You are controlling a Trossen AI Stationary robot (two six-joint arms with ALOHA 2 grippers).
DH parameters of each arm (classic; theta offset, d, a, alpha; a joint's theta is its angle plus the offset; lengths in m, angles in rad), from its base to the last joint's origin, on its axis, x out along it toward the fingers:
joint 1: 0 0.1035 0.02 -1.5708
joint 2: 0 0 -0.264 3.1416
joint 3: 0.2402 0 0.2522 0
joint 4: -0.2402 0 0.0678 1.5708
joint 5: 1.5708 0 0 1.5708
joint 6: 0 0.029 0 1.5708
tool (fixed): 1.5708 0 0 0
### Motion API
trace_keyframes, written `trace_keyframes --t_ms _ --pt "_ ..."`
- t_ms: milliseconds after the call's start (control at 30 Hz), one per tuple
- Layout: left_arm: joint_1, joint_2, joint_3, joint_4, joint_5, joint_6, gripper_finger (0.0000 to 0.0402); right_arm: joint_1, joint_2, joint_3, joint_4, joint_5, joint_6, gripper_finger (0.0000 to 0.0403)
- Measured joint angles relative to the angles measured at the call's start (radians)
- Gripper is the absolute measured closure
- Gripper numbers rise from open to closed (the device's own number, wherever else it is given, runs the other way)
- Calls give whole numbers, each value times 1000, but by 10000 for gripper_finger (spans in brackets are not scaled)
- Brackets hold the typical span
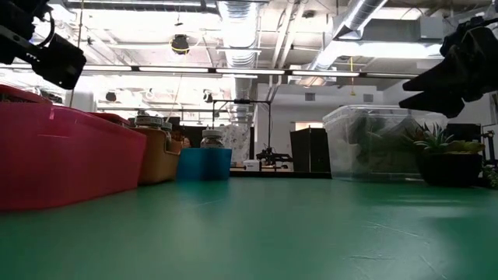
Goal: Sort spices by type
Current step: Return to Home Position
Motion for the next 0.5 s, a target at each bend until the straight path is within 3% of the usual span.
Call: trace_keyframes --t_ms 333,500 --pt "-33 51 0 150 24 34 107 0 0 0 25 0 6 97" --pt "-42 81 0 150 27 41 107 0 0 0 25 0 7 97"
